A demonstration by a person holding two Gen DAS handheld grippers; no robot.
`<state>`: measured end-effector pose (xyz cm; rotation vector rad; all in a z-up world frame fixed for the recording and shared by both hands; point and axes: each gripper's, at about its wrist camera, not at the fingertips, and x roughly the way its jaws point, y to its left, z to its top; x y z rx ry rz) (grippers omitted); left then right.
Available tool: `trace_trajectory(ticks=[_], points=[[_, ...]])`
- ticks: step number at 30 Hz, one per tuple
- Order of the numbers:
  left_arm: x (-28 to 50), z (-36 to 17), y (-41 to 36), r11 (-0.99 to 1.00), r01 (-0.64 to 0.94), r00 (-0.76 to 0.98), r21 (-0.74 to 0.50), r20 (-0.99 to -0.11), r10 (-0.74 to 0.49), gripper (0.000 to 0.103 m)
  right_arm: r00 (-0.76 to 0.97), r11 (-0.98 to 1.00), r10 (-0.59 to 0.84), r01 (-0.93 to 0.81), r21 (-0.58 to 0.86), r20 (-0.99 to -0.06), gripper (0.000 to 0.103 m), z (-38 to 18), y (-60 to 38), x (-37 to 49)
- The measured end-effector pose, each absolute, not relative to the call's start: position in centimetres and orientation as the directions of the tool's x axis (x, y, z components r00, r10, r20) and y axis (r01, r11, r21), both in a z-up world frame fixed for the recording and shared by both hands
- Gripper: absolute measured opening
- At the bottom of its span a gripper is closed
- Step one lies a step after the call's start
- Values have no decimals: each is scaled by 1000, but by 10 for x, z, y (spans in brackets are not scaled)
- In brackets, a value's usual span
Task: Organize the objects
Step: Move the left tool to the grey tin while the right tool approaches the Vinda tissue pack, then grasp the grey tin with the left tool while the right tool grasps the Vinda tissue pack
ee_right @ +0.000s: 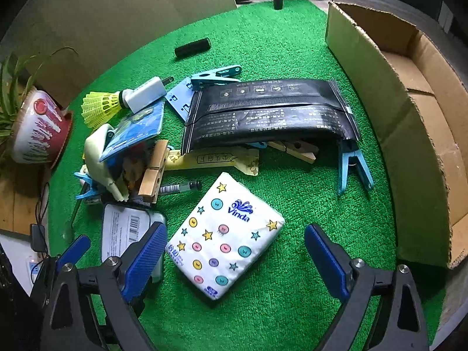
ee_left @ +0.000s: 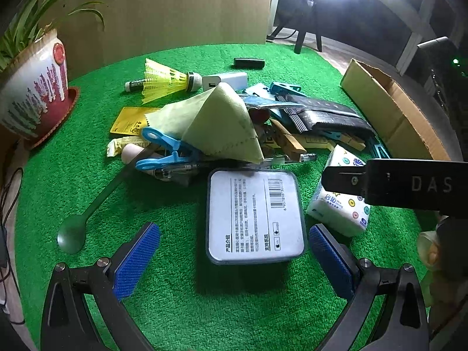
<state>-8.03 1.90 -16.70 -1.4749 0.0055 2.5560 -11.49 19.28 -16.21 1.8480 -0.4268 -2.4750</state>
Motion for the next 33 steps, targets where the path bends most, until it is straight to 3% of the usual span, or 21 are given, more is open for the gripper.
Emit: trace_trajectory(ticks=[6, 14, 26, 29, 32, 33], points=[[-85, -173, 21, -982, -166, -487, -88, -859, 159, 103, -275, -968, -168, -135, 211, -947, 90, -169, 186, -123], [-88, -175, 12, -985, -146, -491, -90, -858, 151, 102, -260, -984, -133, -81, 159, -956, 73, -171, 187, -126], [-100, -180, 17, -988, -142, -474, -68, -871, 128, 100, -239, -994, -105, 3, 108, -965, 71, -173, 181, -115], [-102, -183, 18, -988, -137, -474, -67, -871, 125, 91, -245, -995, -95, 36, 89, -965, 70, -174, 182, -109], [-100, -180, 18, -989, -138, -491, -51, -864, 113, 73, -249, -995, -96, 49, 86, -964, 68, -174, 184, -104], [-99, -179, 16, -989, -136, -492, -58, -862, 118, 74, -247, -995, -100, 51, 90, -964, 67, -175, 186, -101]])
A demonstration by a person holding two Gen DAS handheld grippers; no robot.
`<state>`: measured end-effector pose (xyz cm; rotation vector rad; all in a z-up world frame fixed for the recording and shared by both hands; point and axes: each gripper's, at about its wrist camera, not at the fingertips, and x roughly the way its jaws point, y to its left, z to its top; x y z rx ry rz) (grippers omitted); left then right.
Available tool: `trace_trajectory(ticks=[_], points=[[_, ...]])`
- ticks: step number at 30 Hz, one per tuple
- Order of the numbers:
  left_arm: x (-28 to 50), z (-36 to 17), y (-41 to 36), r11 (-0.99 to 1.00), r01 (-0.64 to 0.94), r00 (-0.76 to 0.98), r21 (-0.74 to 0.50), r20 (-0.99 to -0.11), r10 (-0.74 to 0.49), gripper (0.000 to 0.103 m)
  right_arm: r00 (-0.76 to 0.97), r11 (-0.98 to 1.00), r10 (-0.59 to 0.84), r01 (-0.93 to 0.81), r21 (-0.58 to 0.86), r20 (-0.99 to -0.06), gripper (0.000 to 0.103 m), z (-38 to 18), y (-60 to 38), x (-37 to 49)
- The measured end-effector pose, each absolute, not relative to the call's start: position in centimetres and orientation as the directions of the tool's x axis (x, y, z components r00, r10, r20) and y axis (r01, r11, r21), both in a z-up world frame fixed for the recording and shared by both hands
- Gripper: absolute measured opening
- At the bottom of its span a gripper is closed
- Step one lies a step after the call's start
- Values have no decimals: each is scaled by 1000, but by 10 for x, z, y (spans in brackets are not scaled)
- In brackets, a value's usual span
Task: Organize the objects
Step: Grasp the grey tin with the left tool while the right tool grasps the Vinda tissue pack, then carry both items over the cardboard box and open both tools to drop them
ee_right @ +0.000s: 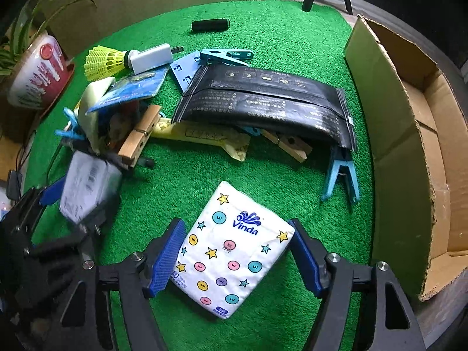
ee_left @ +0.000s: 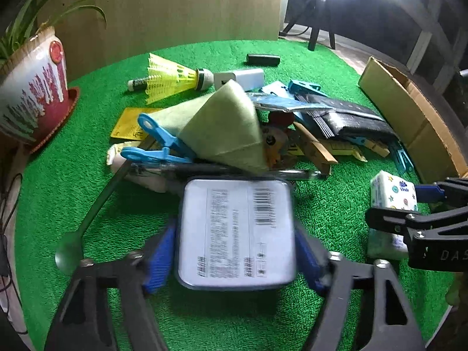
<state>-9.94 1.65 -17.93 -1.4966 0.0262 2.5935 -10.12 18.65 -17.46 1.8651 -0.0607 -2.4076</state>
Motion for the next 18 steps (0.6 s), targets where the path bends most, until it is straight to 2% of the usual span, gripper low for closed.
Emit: trace_trajectory(ticks=[7, 18], points=[[-92, -173, 9, -984, -131, -492, -120, -854, 170, 73, -266, -989, -144, 55, 134, -953, 59, -170, 198, -83], [-60, -160, 12, -986, -98, -498, -135, -851, 166, 73, -289, -978, -210, 81, 195, -934, 58, -155, 218, -82]])
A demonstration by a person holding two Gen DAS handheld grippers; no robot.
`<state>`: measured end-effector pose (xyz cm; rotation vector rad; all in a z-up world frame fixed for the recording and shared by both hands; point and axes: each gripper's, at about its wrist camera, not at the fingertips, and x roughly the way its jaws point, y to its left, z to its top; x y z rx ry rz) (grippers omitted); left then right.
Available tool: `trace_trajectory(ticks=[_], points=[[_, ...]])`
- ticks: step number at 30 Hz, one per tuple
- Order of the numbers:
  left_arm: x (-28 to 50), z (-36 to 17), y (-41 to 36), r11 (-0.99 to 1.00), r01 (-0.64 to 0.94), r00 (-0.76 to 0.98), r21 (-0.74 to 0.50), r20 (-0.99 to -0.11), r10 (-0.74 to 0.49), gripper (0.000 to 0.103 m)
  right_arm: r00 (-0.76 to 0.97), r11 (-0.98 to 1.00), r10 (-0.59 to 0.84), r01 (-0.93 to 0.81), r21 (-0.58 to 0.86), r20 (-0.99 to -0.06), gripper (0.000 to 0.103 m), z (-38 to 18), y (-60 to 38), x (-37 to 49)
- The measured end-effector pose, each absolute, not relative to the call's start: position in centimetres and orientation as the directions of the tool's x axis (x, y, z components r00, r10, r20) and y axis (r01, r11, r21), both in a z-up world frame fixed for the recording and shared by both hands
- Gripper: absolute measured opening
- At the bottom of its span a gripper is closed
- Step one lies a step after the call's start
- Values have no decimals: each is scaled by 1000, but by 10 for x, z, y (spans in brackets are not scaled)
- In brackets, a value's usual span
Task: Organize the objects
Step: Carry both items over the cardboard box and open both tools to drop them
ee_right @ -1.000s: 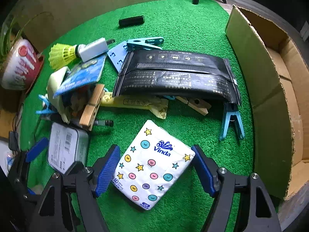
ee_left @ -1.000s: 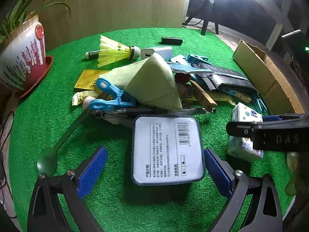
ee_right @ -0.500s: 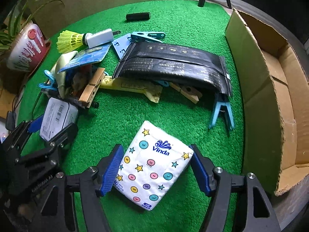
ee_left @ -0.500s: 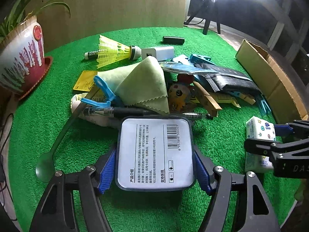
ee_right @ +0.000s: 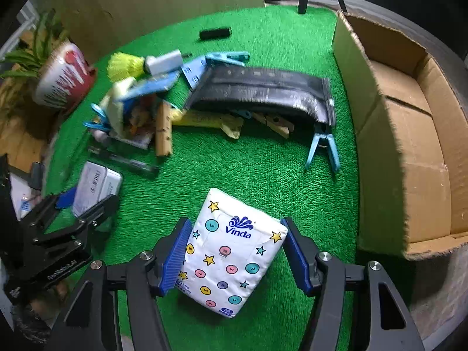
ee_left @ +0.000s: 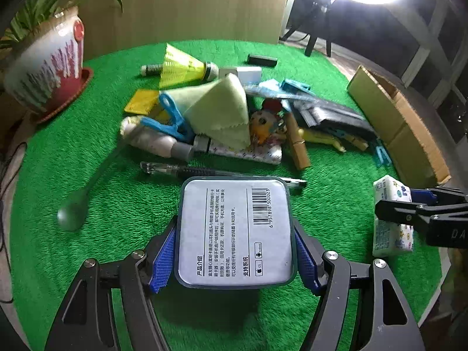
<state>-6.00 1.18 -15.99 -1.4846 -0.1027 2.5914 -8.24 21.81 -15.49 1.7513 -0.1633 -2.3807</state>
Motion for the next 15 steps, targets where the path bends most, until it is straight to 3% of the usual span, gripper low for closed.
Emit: trace_trajectory(ticks=[7, 15], points=[[-62, -113, 40, -979, -153, -562, -131, -804, 196, 73, -389, -972, -236, 104, 212, -891, 58, -102, 245, -62], [-97, -70, 134, -944, -294, -586, -149, -752, 302, 73, -489, -991, -131, 37, 130, -862, 58, -67, 316, -83]])
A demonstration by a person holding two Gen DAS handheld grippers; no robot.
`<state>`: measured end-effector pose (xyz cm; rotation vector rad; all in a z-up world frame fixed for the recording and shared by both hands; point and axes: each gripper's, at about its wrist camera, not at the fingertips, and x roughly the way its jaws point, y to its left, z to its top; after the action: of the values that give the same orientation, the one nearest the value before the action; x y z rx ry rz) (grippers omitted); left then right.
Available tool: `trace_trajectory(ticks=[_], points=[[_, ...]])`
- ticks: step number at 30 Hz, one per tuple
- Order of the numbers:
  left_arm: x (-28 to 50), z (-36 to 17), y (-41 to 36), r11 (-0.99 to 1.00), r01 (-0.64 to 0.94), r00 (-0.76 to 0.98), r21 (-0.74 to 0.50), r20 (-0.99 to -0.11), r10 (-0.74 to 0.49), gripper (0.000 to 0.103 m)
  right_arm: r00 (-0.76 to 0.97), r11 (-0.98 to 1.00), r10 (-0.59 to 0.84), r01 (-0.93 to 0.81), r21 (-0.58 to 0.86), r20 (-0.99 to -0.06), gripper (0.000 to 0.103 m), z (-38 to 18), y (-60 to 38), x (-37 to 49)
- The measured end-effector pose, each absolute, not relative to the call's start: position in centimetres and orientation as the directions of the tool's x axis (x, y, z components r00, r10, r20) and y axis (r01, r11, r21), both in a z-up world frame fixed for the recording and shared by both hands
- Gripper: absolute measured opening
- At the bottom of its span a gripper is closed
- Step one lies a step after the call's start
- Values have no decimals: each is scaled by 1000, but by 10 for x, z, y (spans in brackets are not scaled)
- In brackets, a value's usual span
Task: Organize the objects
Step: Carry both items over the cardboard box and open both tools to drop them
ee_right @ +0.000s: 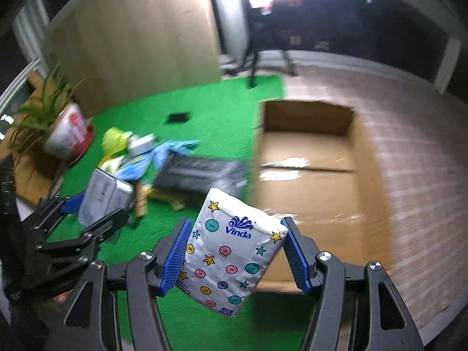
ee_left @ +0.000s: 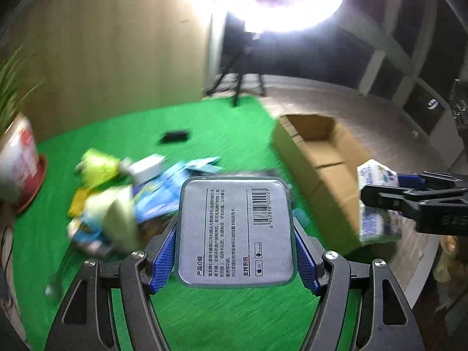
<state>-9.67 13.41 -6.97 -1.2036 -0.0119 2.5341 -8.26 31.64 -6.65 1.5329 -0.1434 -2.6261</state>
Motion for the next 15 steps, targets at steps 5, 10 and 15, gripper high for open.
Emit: trace_trajectory(ticks=[5, 10, 15], points=[[-129, -64, 200, -920, -362, -570, -149, -745, 345, 73, -477, -996, -75, -11, 92, -876, 58, -77, 363, -100], [-163, -73, 259, -906, -403, -547, -127, -760, 350, 73, -430, -994, -83, -26, 104, -899, 58, -101, 393, -112], [-187, -89, 291, -903, -412, -517, -124, -784, 344, 73, -400, -993, -95, -29, 116, -912, 58, -118, 412, -120]])
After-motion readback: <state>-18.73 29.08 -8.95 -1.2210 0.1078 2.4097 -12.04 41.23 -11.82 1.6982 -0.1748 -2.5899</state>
